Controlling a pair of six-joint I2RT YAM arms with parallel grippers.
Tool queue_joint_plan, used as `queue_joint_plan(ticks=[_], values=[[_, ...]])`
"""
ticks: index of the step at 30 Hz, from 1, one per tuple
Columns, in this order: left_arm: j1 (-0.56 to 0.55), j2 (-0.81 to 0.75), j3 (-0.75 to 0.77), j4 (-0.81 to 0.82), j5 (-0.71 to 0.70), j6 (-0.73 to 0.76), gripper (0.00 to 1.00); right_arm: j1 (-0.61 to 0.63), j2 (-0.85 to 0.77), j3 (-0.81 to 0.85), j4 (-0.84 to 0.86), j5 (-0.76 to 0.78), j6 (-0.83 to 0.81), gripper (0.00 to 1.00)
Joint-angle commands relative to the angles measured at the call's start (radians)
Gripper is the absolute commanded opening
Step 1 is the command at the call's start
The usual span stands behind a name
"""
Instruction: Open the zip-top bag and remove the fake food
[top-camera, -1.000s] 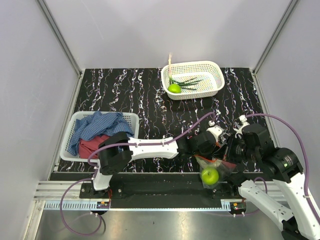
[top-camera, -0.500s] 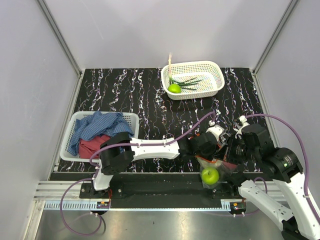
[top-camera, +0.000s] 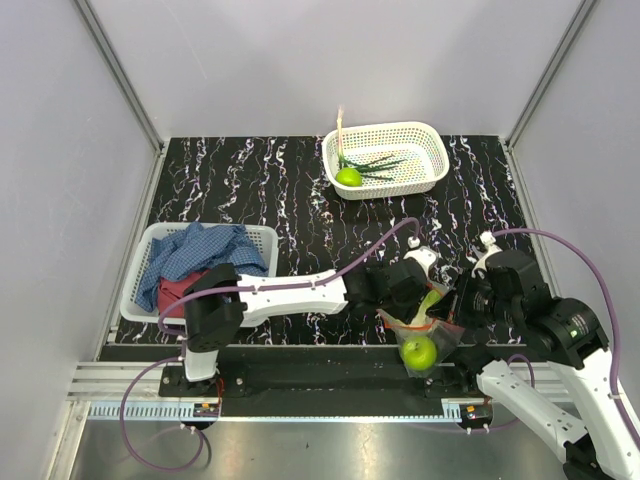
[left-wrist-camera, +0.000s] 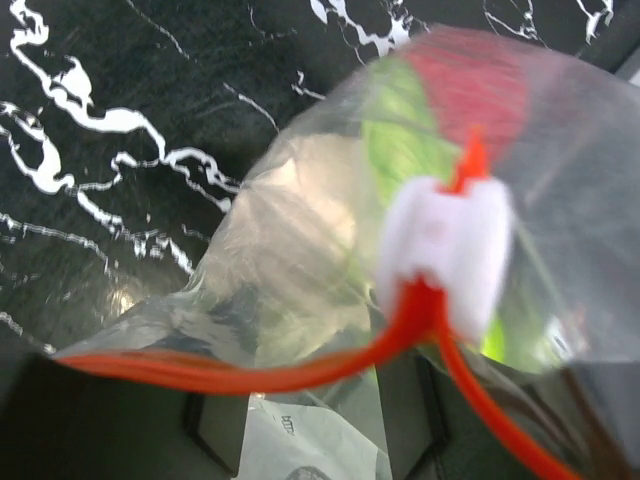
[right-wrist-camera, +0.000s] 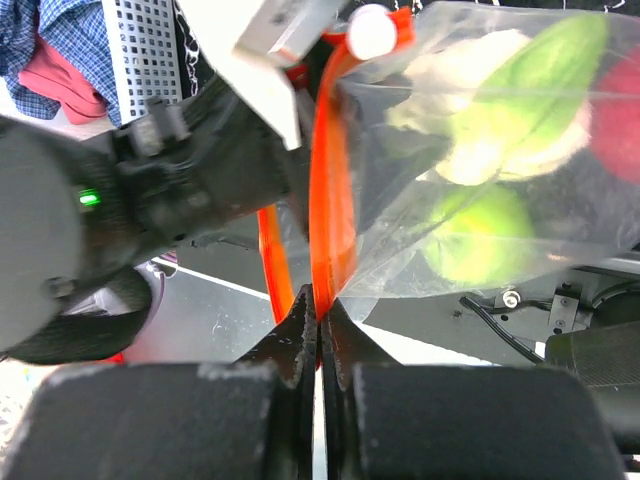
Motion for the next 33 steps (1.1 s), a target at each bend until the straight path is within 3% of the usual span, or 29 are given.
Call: queue_joint_plan(ticks=[1, 17, 22, 26, 33], values=[[0.003, -0.088, 0.052, -0.046, 0.004, -0.023, 0.00, 0.007, -0.020, 0.015, 0.026, 0.008, -0.018, 0.00], [-0.011, -0.108, 0.046, -0.063, -0.047, -0.057, 0.00, 0.007, -0.014, 0.007, 0.048, -0.009, -0.020, 0.00], [-0.011, -0.084, 0.066, -0.057, -0.143, -0.003, 0.21, 0.007, -0.010, 0.004, 0.049, -0.017, -0.014, 0.00], [-0.011, -0.117, 0.078, -0.040, -0.205, 0.024, 0.28, 0.007, 0.003, 0.012, 0.037, -0.014, -0.018, 0.00], [-0.011, -0.114, 0.052, 0.009, -0.157, 0.058, 0.51, 0.007, 0.013, 0.016, 0.036, -0.008, -0.018, 0.00]])
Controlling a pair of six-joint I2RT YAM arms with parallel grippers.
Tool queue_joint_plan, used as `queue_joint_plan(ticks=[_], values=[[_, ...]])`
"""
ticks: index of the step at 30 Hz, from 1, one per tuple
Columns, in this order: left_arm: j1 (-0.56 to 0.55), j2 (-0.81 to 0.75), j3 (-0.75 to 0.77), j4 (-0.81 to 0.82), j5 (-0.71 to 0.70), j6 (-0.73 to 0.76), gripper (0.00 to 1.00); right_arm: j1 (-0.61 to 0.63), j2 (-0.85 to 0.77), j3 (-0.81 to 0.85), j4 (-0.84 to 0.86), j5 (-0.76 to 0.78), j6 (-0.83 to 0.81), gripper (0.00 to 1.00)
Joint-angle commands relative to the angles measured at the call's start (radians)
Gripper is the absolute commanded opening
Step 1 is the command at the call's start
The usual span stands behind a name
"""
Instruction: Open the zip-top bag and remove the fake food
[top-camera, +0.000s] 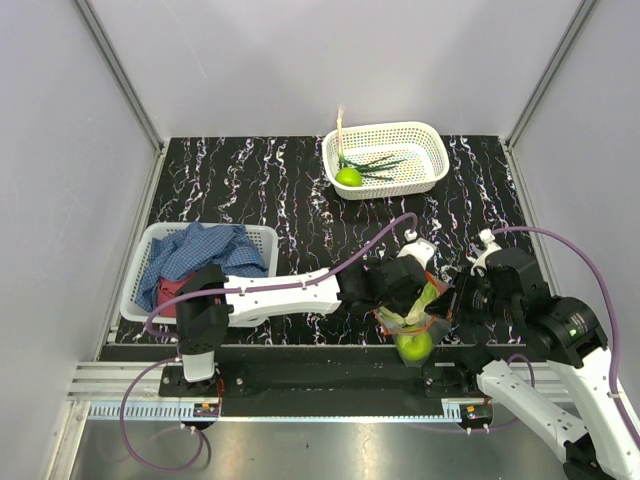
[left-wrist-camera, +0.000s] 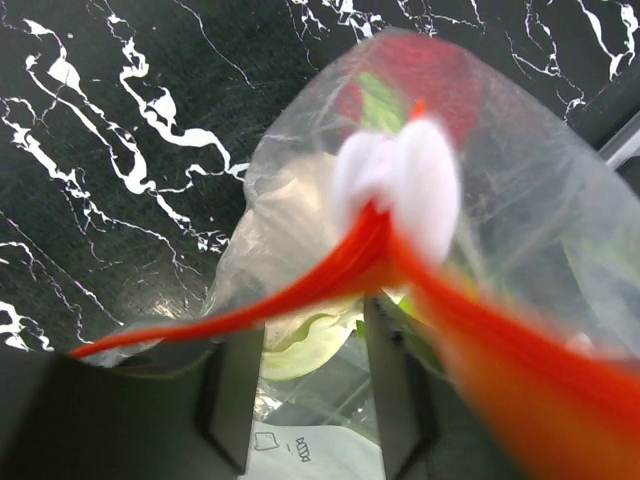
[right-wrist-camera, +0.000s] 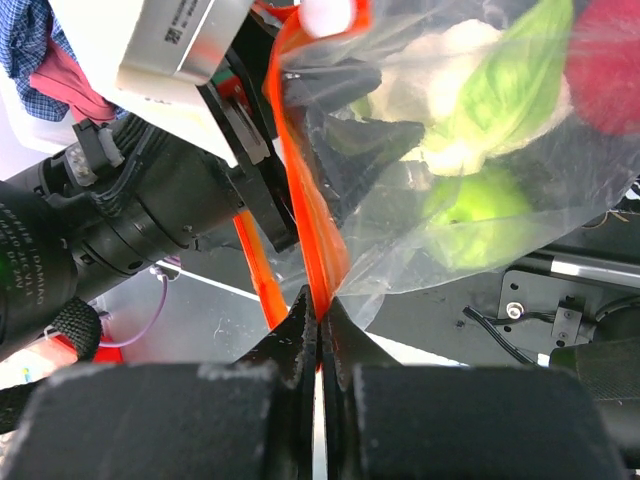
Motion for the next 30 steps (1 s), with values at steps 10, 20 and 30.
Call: queue_joint_plan(ticks=[10, 20, 30], values=[[0.007, -0.085, 0.008, 0.125, -0.050, 0.048, 0.59, 0.007, 0.020, 0.009, 0.027, -0.014, 0.007, 0.00], [0.036, -0.050, -0.077, 0.232, 0.134, 0.062, 0.48, 0.007, 0.018, 0.002, 0.048, -0.007, 0.039, 0.00], [0.039, 0.021, -0.133, 0.404, 0.119, 0.137, 0.66, 0.007, 0.029, -0.011, 0.046, -0.010, 0.045, 0.00]])
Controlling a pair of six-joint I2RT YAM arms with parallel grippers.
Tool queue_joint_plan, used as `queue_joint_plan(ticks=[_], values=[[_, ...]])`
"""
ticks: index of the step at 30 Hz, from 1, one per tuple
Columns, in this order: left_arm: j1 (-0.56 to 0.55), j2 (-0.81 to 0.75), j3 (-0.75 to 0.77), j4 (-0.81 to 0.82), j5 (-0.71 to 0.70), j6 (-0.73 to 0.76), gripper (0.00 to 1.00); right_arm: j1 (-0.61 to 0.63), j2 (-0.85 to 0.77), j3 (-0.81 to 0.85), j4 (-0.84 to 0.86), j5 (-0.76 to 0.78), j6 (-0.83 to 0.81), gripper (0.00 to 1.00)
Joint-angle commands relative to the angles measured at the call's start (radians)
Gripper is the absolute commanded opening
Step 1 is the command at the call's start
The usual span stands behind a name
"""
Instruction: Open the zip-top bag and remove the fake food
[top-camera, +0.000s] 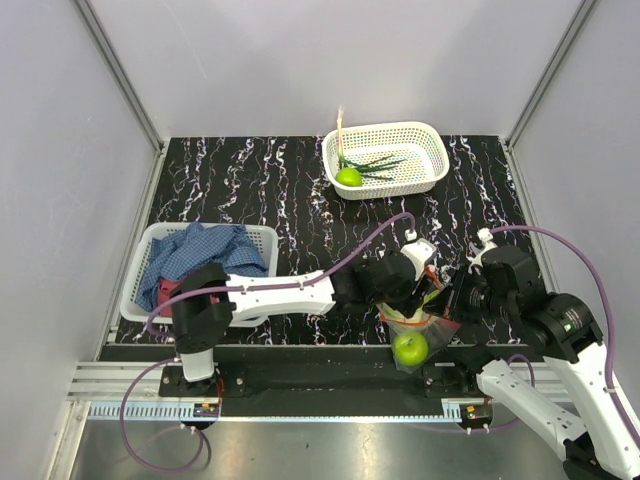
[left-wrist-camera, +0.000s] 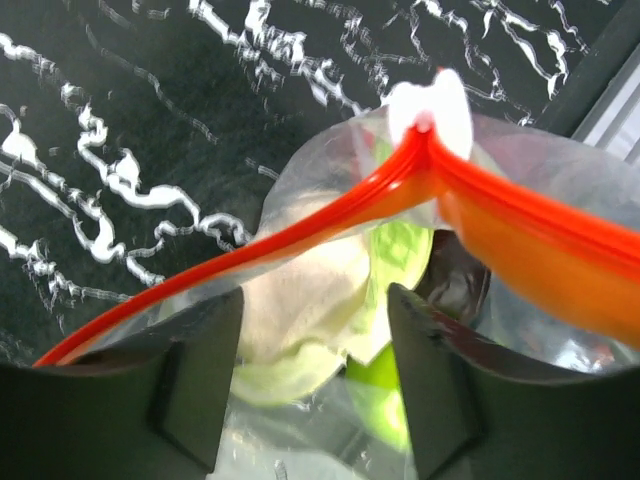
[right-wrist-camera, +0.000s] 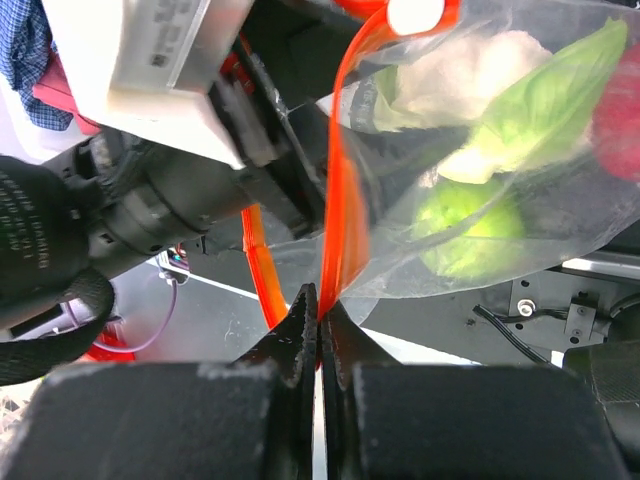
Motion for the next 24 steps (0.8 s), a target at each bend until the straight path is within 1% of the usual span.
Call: queue_joint_plan(ticks=[1, 7, 8, 12, 15, 19, 20, 21, 22, 24], values=[[0.003, 0.067, 0.024, 0.137, 0.017, 0.049, 0.67, 0.007, 0.016, 0.004, 0.030, -0.009, 0.006, 0.00], [0.010, 0.151, 0.007, 0.146, 0.074, 0.058, 0.69, 0.007, 0.020, 0.010, 0.024, -0.011, 0.011, 0.00], [0.008, 0.158, 0.001, 0.120, 0.065, 0.055, 0.77, 0.007, 0.020, 0.011, 0.022, -0.011, 0.010, 0.00], [0.010, 0.179, -0.022, 0.100, 0.047, 0.058, 0.77, 0.007, 0.016, 0.016, 0.010, 0.002, 0.000, 0.00], [0.013, 0.195, -0.018, 0.086, 0.066, 0.067, 0.75, 0.007, 0.014, 0.014, 0.010, 0.002, -0.007, 0.00], [0.025, 0.210, -0.014, 0.083, 0.119, 0.049, 0.53, 0.007, 0.011, 0.019, 0.007, 0.008, -0.015, 0.00], [0.026, 0.208, -0.014, 0.077, 0.129, 0.044, 0.40, 0.007, 0.011, 0.020, 0.009, 0.009, -0.018, 0.00], [0.028, 0.199, -0.014, 0.071, 0.132, 0.040, 0.31, 0.007, 0.010, 0.025, 0.007, 0.014, -0.021, 0.00], [0.028, 0.190, -0.016, 0.059, 0.131, 0.040, 0.19, 0.007, 0.008, 0.028, 0.007, 0.014, -0.023, 0.00], [0.027, 0.153, -0.019, 0.048, 0.117, 0.037, 0.06, 0.007, 0.007, 0.031, 0.009, 0.020, -0.029, 0.00]])
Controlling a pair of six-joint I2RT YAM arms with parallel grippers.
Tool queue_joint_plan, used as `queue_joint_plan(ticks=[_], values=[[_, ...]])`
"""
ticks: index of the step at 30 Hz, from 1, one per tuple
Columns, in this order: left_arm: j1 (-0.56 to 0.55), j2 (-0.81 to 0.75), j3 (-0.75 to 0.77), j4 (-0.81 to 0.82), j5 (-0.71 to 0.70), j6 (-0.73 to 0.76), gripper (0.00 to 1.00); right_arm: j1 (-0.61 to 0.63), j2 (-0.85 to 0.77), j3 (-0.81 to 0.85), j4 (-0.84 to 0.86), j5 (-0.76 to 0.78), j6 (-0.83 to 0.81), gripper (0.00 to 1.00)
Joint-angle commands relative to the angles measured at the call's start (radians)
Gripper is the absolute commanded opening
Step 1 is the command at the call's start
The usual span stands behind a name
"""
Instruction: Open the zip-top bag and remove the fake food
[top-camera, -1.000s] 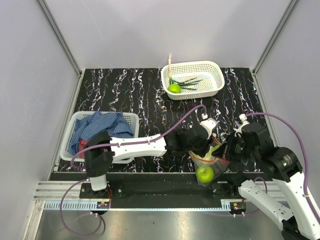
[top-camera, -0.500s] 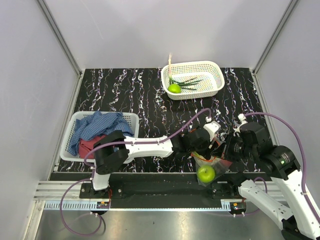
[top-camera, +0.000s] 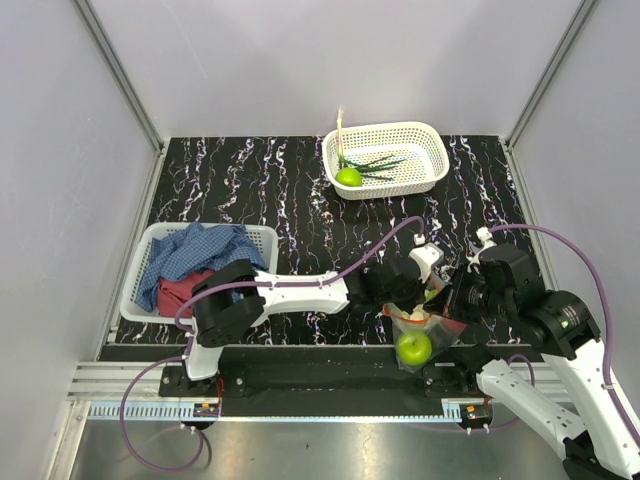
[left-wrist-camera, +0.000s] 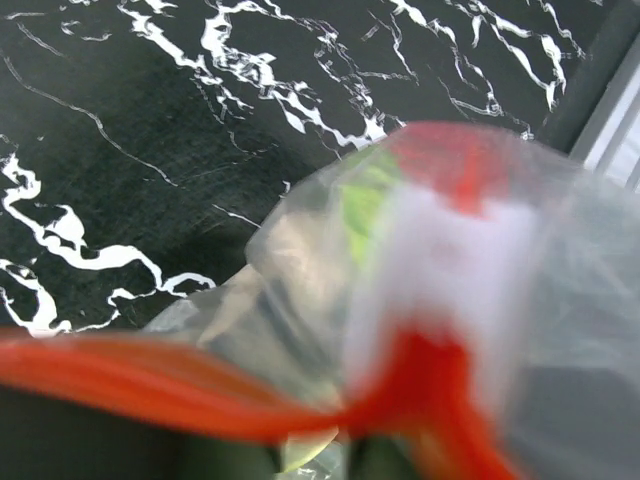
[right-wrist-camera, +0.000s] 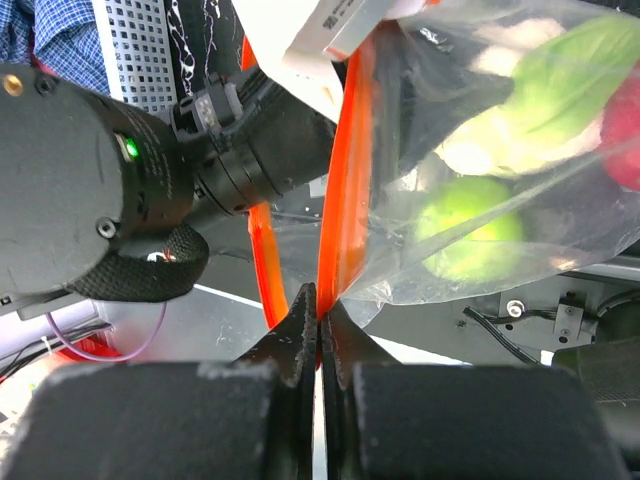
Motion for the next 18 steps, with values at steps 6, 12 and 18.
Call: queue_joint_plan(ticks=[6, 12, 18], values=[[0.001, -0.086, 0.046, -0.242, 0.000, -0.012, 0.00, 0.007, -0.015, 0.033, 0.027, 0.022, -0.027, 0.00], [-0.001, -0.117, 0.175, -0.371, 0.006, -0.055, 0.00, 0.007, -0.029, 0.011, 0.046, 0.047, -0.010, 0.00], [-0.042, -0.125, 0.286, -0.496, -0.011, -0.070, 0.00, 0.007, -0.037, 0.033, 0.055, 0.078, 0.000, 0.00]])
